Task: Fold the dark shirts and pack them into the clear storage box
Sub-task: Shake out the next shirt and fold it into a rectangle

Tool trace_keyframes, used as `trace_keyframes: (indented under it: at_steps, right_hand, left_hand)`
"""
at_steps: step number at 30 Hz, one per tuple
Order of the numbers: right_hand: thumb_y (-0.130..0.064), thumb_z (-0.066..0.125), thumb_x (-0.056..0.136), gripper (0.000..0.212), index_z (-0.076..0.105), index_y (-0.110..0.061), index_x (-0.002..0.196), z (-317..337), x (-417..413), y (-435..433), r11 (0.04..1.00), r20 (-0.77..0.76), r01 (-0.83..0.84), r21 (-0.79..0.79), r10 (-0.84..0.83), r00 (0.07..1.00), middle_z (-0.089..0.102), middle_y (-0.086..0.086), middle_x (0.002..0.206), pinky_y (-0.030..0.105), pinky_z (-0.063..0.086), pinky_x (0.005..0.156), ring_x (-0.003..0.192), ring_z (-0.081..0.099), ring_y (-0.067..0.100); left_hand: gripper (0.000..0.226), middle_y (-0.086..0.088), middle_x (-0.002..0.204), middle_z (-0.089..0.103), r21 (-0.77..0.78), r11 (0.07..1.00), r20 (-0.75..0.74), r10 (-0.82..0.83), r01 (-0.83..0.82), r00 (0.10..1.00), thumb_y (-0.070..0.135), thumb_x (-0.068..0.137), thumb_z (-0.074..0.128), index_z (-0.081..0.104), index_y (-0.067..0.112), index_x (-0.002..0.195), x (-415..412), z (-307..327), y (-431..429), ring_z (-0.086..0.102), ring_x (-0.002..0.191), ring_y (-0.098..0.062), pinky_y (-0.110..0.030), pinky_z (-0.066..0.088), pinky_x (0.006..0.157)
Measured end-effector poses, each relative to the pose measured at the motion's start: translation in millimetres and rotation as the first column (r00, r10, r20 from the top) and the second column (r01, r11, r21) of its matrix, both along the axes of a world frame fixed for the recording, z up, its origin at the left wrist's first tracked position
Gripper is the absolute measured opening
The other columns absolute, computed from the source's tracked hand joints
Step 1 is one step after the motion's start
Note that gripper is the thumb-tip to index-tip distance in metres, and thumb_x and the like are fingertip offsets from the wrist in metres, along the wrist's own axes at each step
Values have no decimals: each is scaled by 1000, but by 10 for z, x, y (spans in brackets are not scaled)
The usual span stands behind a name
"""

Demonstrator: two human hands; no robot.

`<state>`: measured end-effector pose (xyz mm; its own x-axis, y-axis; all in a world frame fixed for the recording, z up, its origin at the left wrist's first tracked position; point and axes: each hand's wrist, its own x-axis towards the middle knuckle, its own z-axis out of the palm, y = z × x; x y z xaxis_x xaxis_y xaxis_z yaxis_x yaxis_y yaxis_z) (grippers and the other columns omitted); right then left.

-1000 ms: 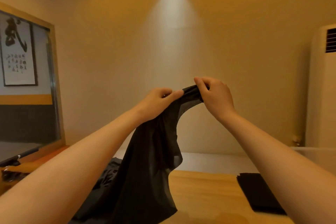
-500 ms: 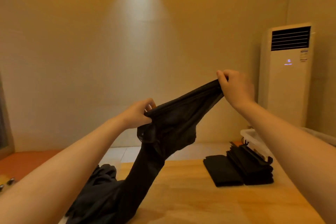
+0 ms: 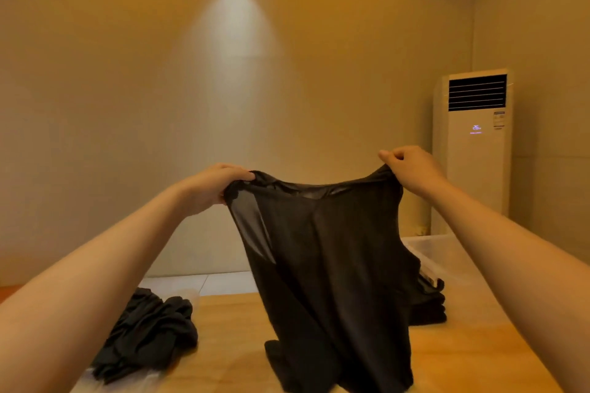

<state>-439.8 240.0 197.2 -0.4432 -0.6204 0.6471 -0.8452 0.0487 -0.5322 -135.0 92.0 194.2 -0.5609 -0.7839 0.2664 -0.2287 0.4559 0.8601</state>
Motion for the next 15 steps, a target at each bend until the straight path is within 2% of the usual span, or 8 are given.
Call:
trace_keyframes:
  at_steps: [2,4,5,7,10,12,15]
  right_hand:
    - [-44,51,96,48,37,-14,60,-3,10,50,992,46,-116,48,113,992,35,3,58,31,26,58,55,35,19]
    - [-49,60,88,41,52,-12,71,-27,47,78,967,112,-233,105,222,969,53,3,69,29,37,62,66,50,17]
    - [-50,63,85,39,56,-13,80,-37,78,84,944,154,-294,149,272,950,59,4,78,27,40,62,73,54,16]
    - [-47,68,82,35,58,-16,94,-53,154,95,880,202,-389,272,343,918,62,4,87,23,37,56,75,53,15]
    - [-35,70,85,23,57,-20,96,-91,227,29,792,177,-429,433,392,903,60,2,88,21,34,53,72,48,13]
    - [-31,66,89,18,59,-15,88,-84,252,-42,787,165,-444,429,415,895,58,1,81,20,34,54,70,47,13]
    - [-29,61,92,23,64,-6,94,-21,285,-146,794,169,-487,364,458,873,55,6,75,22,35,51,61,46,13]
  left_hand:
    - [23,-11,104,67,-12,999,38,-29,30,999,21,95,57,66,6,110,82,-11,45,63,97,-22,-29,52,79]
    - [25,-11,102,67,-26,1000,39,-11,12,999,22,95,57,66,6,112,192,-31,89,62,94,-21,-28,51,79]
    - [25,-10,99,66,-25,1000,17,6,-5,1000,23,95,57,65,5,110,256,-42,102,62,89,-19,-27,50,75]
    - [23,-8,94,65,-4,999,-56,51,-51,997,26,95,56,66,8,106,407,-70,103,61,83,-16,-26,49,72]
    - [16,-6,93,67,41,994,-183,109,-103,977,24,93,60,67,12,101,622,-65,80,63,83,-17,-28,51,75]
    - [12,-6,96,68,65,992,-249,123,-110,961,19,91,61,68,13,100,714,-44,74,64,86,-18,-29,51,78]
    - [16,-6,107,69,111,990,-356,124,-89,926,19,90,62,69,15,104,773,-41,58,64,94,-17,-27,51,81]
